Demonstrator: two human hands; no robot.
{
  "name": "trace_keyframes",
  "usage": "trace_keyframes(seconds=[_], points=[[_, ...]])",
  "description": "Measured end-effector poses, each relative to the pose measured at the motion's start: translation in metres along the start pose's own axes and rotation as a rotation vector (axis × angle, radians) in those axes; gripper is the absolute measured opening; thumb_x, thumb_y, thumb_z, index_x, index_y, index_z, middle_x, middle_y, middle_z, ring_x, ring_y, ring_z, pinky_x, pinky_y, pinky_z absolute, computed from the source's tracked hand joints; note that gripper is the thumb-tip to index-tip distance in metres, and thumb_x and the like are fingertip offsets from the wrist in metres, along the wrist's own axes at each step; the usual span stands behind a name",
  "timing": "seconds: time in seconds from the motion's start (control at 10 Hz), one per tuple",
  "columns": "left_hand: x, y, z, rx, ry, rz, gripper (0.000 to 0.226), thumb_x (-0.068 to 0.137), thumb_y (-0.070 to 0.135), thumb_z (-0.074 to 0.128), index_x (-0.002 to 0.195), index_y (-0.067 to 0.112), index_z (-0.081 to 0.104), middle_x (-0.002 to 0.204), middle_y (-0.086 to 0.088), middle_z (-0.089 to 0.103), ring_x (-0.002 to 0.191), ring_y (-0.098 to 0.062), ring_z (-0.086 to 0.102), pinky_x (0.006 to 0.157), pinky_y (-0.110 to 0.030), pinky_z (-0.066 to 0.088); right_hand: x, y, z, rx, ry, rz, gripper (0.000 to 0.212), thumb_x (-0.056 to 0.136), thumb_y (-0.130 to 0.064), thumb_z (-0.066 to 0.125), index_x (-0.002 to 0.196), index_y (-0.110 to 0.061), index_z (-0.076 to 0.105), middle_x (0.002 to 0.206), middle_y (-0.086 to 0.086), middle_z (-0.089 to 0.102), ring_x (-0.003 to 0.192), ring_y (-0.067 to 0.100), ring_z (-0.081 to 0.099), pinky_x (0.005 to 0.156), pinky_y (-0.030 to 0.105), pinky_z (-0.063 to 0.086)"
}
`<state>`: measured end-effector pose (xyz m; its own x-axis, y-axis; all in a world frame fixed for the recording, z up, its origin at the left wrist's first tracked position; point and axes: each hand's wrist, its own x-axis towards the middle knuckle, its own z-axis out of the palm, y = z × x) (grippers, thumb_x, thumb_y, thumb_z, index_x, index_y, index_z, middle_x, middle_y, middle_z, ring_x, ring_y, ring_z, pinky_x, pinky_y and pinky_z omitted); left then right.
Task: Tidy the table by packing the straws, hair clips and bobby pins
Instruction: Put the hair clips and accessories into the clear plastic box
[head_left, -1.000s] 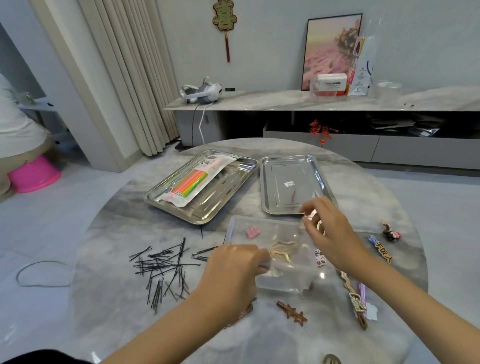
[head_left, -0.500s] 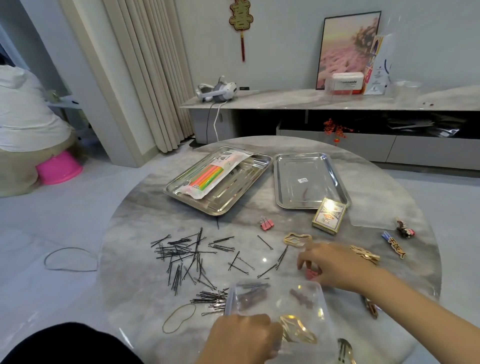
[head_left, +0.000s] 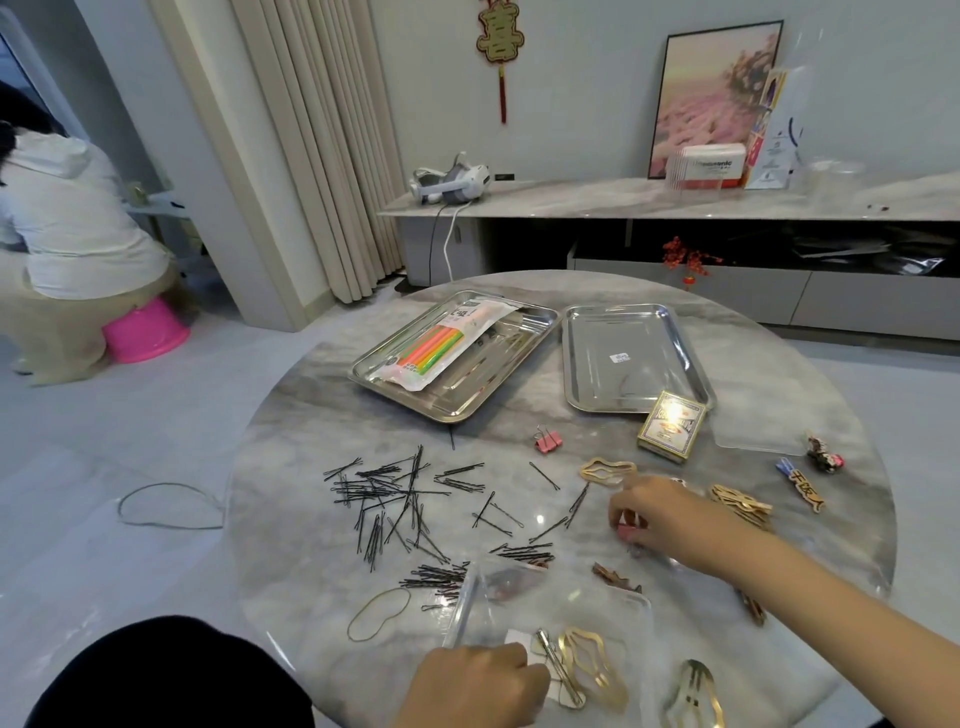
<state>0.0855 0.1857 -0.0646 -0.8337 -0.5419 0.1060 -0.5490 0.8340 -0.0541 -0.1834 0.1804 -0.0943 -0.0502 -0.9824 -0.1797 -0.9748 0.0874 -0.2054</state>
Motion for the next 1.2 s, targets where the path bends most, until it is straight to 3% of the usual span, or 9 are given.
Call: trace_keyframes(seconds=[0.1,0.2,0.3,0.4,0.5,0.7,0.8,1.0,1.2], points=[[0.01,-0.016,0.001,0.063,-0.007,0.068,0.041,0.024,0.047,0.086,0.046,0.027,0.058,0.042,0.013,0.047,0.03,0.001,0.043,0.031,-0.015,0.017,-0.001,-0.002,-0.005,0.02,0.096,-0.008,0.013,0.086,-0.013,0.061,0.092,-0.019,0.072,0.098,-0.004,0.058,0.094,0.014,0.057,0.079,0.028,0.047],[0.017,-0.019,-0.001,-0.15,-0.301,0.137,0.028,0.07,0.048,0.073,0.094,0.035,0.066,0.094,0.016,0.064,0.087,0.0,0.061,0.066,-0.029,0.05,-0.01,-0.014,-0.02,0.092,0.299,-0.055,0.013,0.088,-0.017,0.063,0.091,-0.023,0.073,0.089,-0.011,0.055,0.083,0.008,0.056,0.072,0.027,0.048],[0.026,-0.037,-0.021,-0.629,-0.302,0.126,0.042,0.076,0.051,0.068,0.115,0.04,0.057,0.115,0.027,0.054,0.111,0.011,0.047,0.102,-0.01,0.031,-0.023,-0.034,-0.041,0.287,0.47,-0.174,0.01,0.082,-0.021,0.073,0.087,-0.029,0.075,0.08,-0.016,0.057,0.072,0.003,0.057,0.065,0.022,0.049],[0.047,-0.058,-0.03,-0.826,-0.232,0.047,0.032,0.079,0.051,0.066,0.104,0.031,0.066,0.098,0.02,0.065,0.096,0.006,0.057,0.086,-0.015,0.045,-0.039,-0.054,-0.057,0.399,0.406,-0.305,0.01,0.079,-0.019,0.076,0.084,-0.028,0.075,0.077,-0.015,0.061,0.072,0.003,0.061,0.064,0.013,0.046],[0.071,-0.074,-0.025,-0.736,-0.104,0.021,0.02,0.087,0.042,0.059,0.103,0.032,0.065,0.099,0.019,0.064,0.094,0.009,0.055,0.083,-0.014,0.045,-0.049,-0.071,-0.055,0.393,0.209,-0.385,0.006,0.081,-0.025,0.072,0.086,-0.028,0.073,0.08,-0.013,0.065,0.077,0.002,0.06,0.07,0.018,0.049],[0.104,-0.087,0.007,-0.59,-0.216,0.083,0.025,0.085,0.042,0.063,0.11,0.04,0.061,0.107,0.018,0.057,0.101,0.006,0.049,0.091,-0.018,0.042,-0.047,-0.08,-0.03,0.12,0.082,-0.485,0.012,0.082,-0.037,0.064,0.09,-0.031,0.07,0.086,-0.006,0.062,0.084,0.008,0.05,0.061,0.012,0.026],[0.108,-0.082,0.011,-0.559,-0.284,0.097,0.025,0.087,0.046,0.058,0.111,0.038,0.061,0.109,0.015,0.057,0.101,0.005,0.05,0.092,-0.022,0.044,-0.048,-0.078,-0.022,-0.025,0.055,-0.487,0.009,0.065,-0.038,0.071,0.072,-0.035,0.068,0.068,-0.012,0.054,0.067,0.004,0.049,0.051,0.007,0.014],[0.107,-0.076,0.006,-0.517,-0.481,0.199,0.034,0.078,0.049,0.066,0.107,0.029,0.064,0.104,0.011,0.063,0.096,0.0,0.053,0.084,-0.022,0.045,-0.042,-0.071,-0.007,-0.144,0.05,-0.51,0.024,0.049,-0.039,0.076,0.062,-0.031,0.056,0.06,-0.013,0.019,0.062,0.007,0.049,0.055,0.017,0.023],[0.103,-0.064,0.022,-0.184,-0.361,0.251,0.021,0.092,0.032,0.049,0.089,0.013,0.057,0.088,-0.007,0.063,0.085,-0.021,0.055,0.062,-0.028,0.032,-0.038,-0.071,-0.013,-0.051,0.038,-0.494,0.013,0.068,-0.035,0.074,0.077,-0.031,0.067,0.07,-0.009,0.051,0.074,0.011,0.053,0.058,0.02,0.03]])
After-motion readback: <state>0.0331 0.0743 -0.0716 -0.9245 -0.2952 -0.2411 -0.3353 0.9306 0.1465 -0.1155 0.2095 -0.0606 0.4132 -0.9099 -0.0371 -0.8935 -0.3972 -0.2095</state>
